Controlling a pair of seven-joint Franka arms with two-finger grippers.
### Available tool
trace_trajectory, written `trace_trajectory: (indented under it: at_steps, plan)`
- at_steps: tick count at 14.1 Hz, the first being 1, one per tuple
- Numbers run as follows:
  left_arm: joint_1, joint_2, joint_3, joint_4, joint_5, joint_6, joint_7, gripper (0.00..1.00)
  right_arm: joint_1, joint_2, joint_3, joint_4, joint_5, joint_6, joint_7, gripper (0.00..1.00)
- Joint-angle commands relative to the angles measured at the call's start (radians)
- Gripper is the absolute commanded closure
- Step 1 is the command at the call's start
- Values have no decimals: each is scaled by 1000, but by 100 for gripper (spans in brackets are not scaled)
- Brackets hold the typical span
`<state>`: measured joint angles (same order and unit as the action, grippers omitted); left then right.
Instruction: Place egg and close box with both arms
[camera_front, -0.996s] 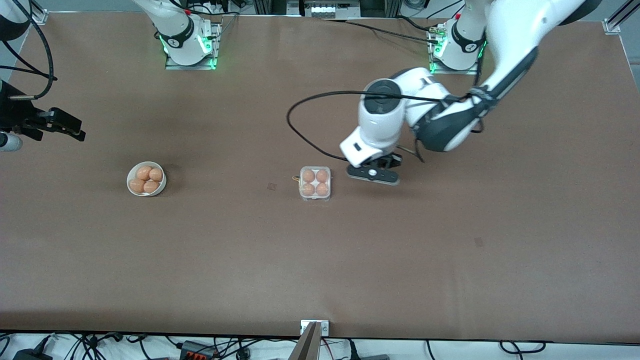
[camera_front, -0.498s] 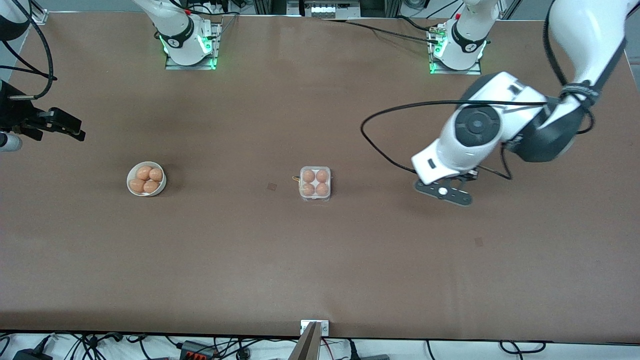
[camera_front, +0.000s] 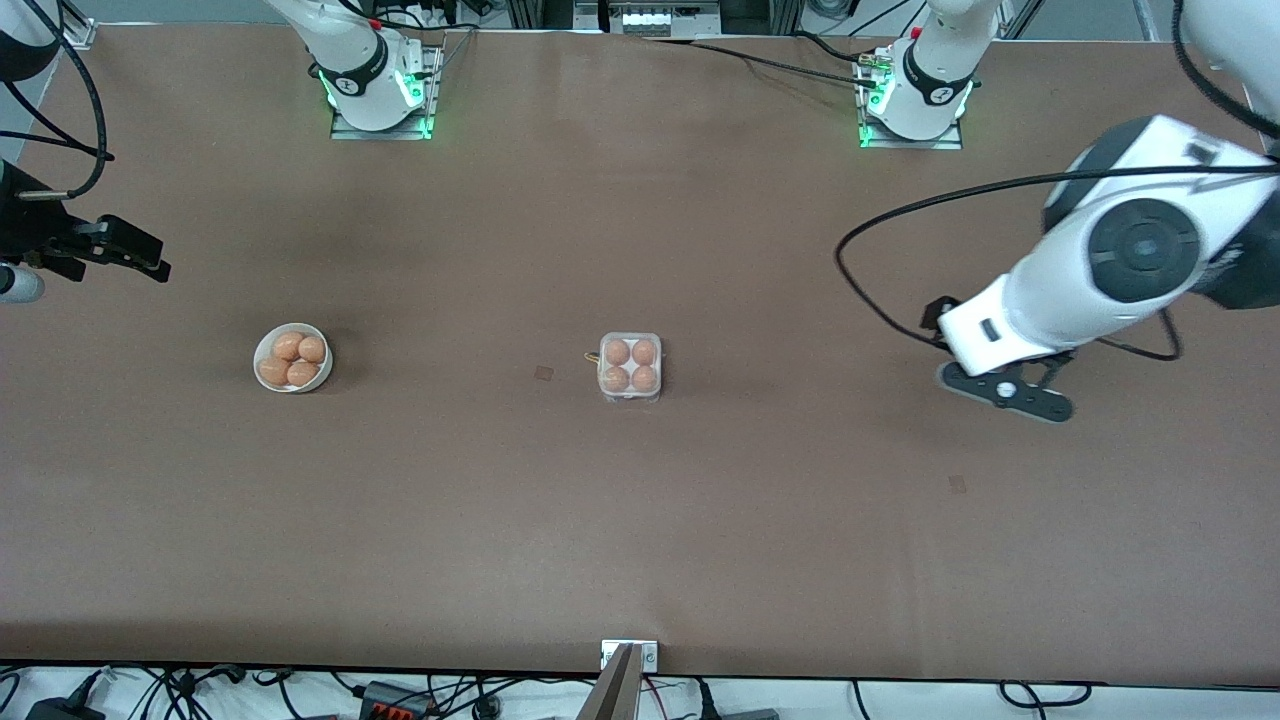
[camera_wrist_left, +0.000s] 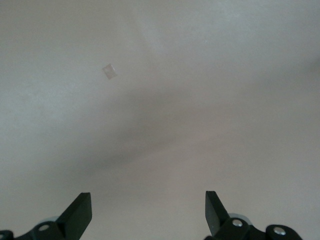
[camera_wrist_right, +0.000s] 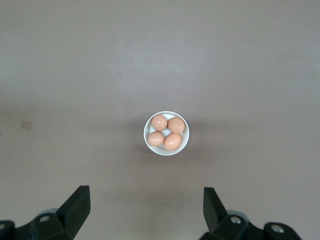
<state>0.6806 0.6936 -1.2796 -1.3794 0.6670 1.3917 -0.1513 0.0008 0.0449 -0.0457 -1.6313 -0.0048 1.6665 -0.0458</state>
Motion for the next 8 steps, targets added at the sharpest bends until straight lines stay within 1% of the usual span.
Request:
trace_trajectory:
  at_steps: [1, 3, 4, 5, 6, 8]
  plan:
    - [10, -104, 125, 61, -180, -49, 139, 0, -2, -8, 0, 2, -9, -7, -14, 0]
    - [-15, -199, 271, 62, -336, -52, 179, 0, -4, -7, 0, 2, -9, -5, -13, 0]
    - [-30, -232, 337, 62, -413, -53, 197, 0, -4, -7, 0, 2, -9, -7, -13, 0]
    - [-64, -276, 418, 60, -496, -53, 202, 0, -4, -7, 0, 2, -9, -7, -9, 0]
    - [-119, -320, 512, 53, -545, -51, 202, 0, -5, -7, 0, 2, -9, -7, -9, 0]
    - [-304, -405, 758, 48, -579, -53, 196, 0, -5, -7, 0, 1, -9, -7, -8, 0]
